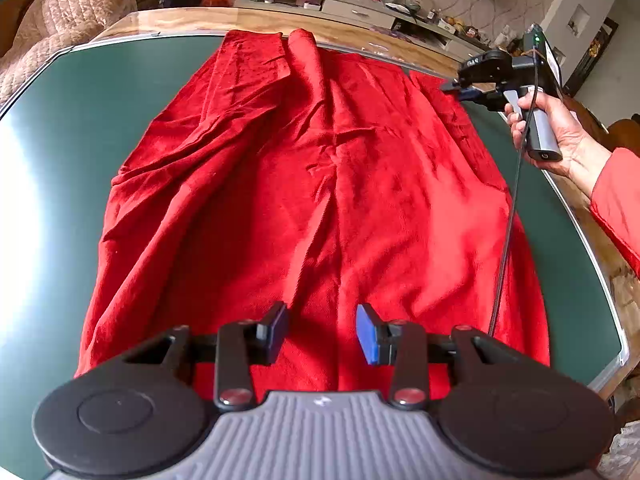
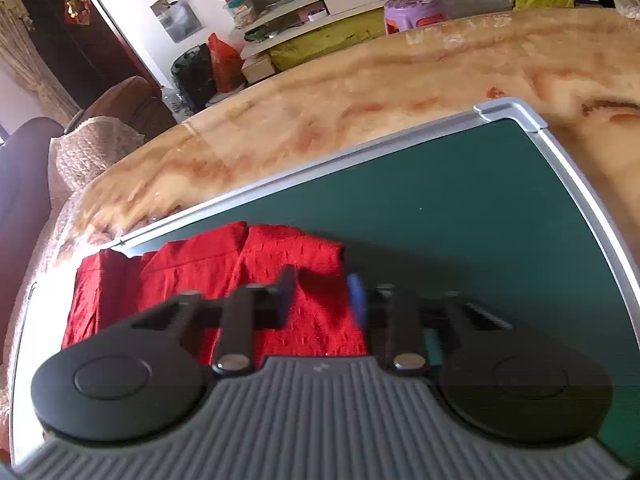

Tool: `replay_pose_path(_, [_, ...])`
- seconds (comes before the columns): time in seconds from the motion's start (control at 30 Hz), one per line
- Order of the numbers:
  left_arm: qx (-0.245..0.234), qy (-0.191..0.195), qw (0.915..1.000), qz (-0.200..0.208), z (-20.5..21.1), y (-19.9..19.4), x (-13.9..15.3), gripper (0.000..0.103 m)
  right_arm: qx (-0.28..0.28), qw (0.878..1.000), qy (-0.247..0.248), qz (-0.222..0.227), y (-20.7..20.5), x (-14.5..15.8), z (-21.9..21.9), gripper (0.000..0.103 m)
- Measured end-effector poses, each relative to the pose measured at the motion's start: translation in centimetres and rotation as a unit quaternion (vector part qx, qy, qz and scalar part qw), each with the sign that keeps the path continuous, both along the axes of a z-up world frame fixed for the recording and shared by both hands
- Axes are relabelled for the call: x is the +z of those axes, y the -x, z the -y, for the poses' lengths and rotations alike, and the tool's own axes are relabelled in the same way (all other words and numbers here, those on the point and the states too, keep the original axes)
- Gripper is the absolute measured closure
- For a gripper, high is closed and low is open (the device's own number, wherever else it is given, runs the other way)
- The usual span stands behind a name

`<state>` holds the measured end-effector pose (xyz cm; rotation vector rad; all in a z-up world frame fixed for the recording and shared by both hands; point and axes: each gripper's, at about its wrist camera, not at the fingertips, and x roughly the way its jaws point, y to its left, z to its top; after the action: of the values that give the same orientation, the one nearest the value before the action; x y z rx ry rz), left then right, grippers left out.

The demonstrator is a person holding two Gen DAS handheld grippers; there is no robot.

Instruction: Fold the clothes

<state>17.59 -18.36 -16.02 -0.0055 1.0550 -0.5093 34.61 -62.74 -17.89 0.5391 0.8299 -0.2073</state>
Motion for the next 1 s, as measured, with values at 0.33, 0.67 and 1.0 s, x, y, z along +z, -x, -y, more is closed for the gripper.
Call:
replay_pose_path(0.33, [-0.045, -0.022, 0.9983, 0.029, 3.1, 1.9, 0.5, 0.061, -0.051, 0.996, 0.074, 0.003, 4.2, 2.8, 0.7, 0.095])
replay_pose_path(0.67, [-0.111, -0.017, 0.9934, 0.027, 6.7, 4.1, 0.2, 0.061, -0.129, 0.978, 0.159, -0.029, 12.5, 5.8, 4.9, 0.095])
replay_pose_path(1.0, [-0.129, -0.034, 0.9902, 0.041, 7.5, 5.0, -0.4, 0.058, -0.192, 0.951, 0.234, -0.059, 19.3, 6.7, 9.3, 0.095])
